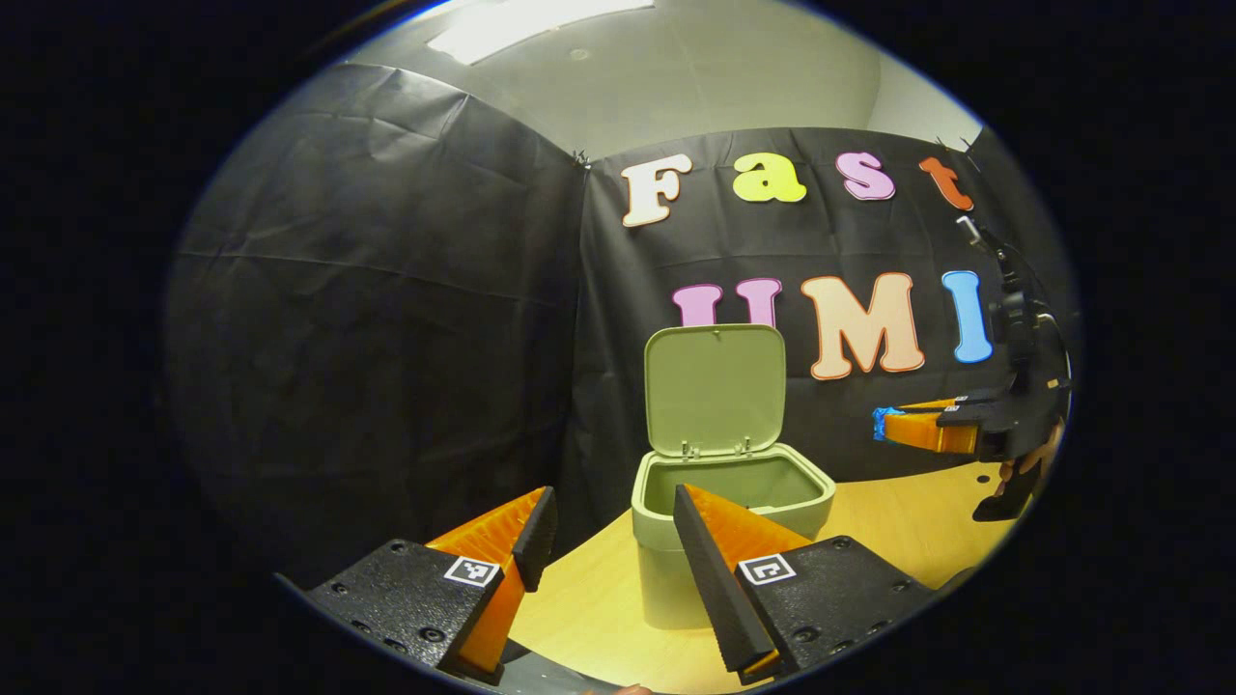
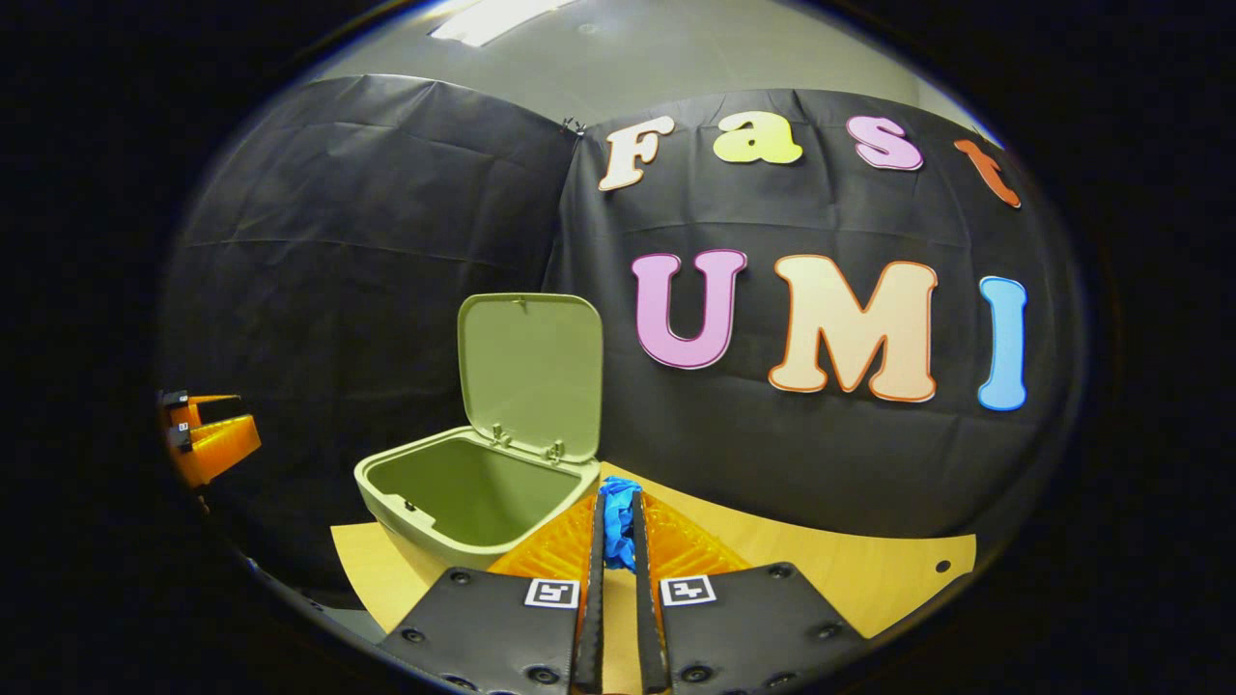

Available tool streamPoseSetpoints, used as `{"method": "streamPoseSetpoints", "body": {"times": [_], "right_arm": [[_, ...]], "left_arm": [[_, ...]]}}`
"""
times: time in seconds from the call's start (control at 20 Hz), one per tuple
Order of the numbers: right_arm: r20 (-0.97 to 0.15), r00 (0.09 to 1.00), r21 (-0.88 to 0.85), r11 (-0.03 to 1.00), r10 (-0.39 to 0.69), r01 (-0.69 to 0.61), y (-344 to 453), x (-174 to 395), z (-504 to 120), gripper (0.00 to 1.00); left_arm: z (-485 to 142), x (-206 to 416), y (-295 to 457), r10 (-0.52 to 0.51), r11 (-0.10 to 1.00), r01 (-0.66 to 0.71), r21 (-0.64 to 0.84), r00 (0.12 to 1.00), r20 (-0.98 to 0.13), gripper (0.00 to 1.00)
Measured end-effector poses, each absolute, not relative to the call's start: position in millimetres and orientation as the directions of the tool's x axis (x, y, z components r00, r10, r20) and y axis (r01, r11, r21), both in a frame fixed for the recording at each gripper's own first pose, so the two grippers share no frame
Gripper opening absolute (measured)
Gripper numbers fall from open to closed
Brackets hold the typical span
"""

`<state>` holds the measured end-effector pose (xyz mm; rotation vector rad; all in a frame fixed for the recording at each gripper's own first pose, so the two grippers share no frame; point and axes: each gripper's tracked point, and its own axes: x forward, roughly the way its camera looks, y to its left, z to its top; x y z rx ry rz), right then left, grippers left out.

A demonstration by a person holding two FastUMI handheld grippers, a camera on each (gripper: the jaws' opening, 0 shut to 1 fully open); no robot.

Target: Press the lid of the desktop garbage bin to open it, pick up the crumpled paper on the desktop and throw it into the bin, then pick up the pop can on the desktop and drop it into the bin, and finally close the garbage bin lid.

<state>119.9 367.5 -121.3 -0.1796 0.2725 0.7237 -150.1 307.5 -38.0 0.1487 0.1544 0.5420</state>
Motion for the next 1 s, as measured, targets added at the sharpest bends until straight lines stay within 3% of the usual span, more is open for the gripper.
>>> {"method": "streamPoseSetpoints", "body": {"times": [0.4, 0.45, 0.55, 1.0], "right_arm": [[-0.354, 0.642, -0.006, 0.685, 0.680, -0.729, 448, 108, -147, 0.16], [-0.367, 0.629, 0.012, 0.680, 0.685, -0.733, 454, 108, -154, 0.25], [-0.376, 0.630, 0.046, 0.692, 0.680, -0.720, 450, 104, -157, 1.00], [-0.258, 0.750, 0.010, 0.778, 0.609, -0.628, 366, 122, -113, 0.99]], "left_arm": [[-44, -163, 336, 0.546, 0.831, -0.517, 0.203, 0.828, -0.129, 0.75], [-46, -164, 337, 0.547, 0.831, -0.517, 0.205, 0.827, -0.131, 0.75], [-51, -161, 330, 0.536, 0.839, -0.505, 0.203, 0.832, -0.144, 0.75], [-65, -124, 273, 0.415, 0.907, -0.392, 0.156, 0.895, -0.163, 0.75]]}}
